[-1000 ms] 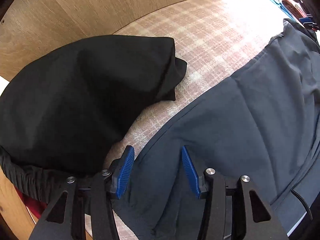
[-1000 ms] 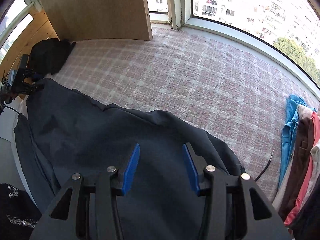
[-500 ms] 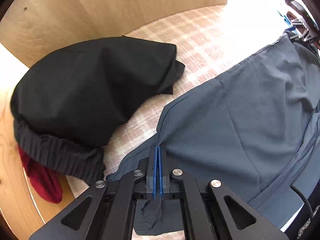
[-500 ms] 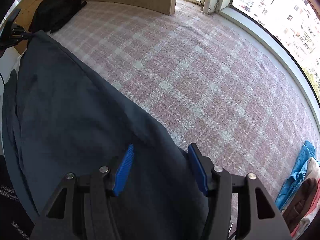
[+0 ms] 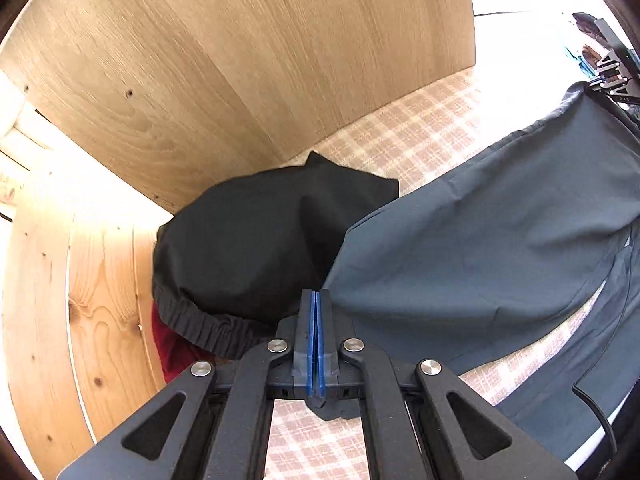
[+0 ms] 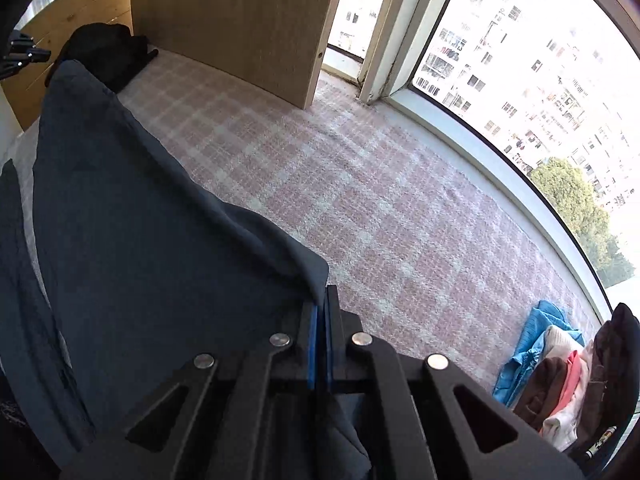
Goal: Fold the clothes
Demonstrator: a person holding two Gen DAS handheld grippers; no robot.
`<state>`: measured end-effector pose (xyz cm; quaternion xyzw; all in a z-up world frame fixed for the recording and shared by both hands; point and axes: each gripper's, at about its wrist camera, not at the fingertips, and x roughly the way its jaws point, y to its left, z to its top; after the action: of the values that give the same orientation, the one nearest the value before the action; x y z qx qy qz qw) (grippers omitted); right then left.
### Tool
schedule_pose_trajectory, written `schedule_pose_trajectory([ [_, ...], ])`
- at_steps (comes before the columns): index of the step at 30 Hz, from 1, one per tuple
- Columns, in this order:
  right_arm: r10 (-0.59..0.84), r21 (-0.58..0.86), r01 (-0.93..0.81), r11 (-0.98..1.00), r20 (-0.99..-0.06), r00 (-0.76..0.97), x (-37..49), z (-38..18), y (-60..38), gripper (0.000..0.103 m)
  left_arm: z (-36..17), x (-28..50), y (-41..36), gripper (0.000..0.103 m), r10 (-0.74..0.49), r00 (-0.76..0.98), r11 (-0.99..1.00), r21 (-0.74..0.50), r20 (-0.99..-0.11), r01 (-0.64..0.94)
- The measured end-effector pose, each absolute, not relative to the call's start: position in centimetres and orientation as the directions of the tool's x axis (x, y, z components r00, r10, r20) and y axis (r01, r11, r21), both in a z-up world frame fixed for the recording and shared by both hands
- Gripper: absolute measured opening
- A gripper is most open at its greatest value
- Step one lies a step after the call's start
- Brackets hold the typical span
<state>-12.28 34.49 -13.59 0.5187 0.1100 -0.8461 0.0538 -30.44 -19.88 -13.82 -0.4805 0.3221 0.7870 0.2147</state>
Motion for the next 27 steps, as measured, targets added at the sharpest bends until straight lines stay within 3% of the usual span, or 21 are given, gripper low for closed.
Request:
schedule_pose_trajectory([
  [6,-0.034,-0.07,0.174,-0.982,-0.844,-0.536,-5.9,-7.6,32.7,0.003,-9.7,-26.8,-23.3,0.0,0.075,-0.497,-0.752,0.278,-0.864,-0.598],
  [11,0.036,-0.116,0.142,-0.983,-0.882,-0.469,-4.2,-10.2,32.5,0.003,-12.6,-23.8,-25.6,0.001,0.118,-0.42,-0.781,0.177,-0.9,-0.599],
  [14,0.061,-0.132,0.132,-0.982,-0.896,-0.44,-4.9,-12.0,32.5,0.003,-16.4,-24.6,-23.5,0.008,0.086,-0.371,-0.756,0.182,-0.925,-0.629],
  [17,0.088,-0.158,0.137,-0.978,-0.904,-0.417,-5.6,-13.4,32.1,0.003,-19.3,-26.5,-20.6,0.031,0.038,-0.358,-0.706,0.228,-0.933,-0.67],
  [18,0.097,-0.167,0.138,-0.976,-0.907,-0.41,-5.8,-13.8,32.2,0.003,-20.1,-27.3,-19.9,0.034,0.027,-0.356,-0.695,0.238,-0.934,-0.678],
  [27,0.098,-0.148,0.115,-0.982,-0.928,-0.359,-8.6,-15.9,34.3,0.003,-25.3,-34.3,-15.6,0.037,0.015,-0.24,-0.657,0.171,-0.971,-0.735],
])
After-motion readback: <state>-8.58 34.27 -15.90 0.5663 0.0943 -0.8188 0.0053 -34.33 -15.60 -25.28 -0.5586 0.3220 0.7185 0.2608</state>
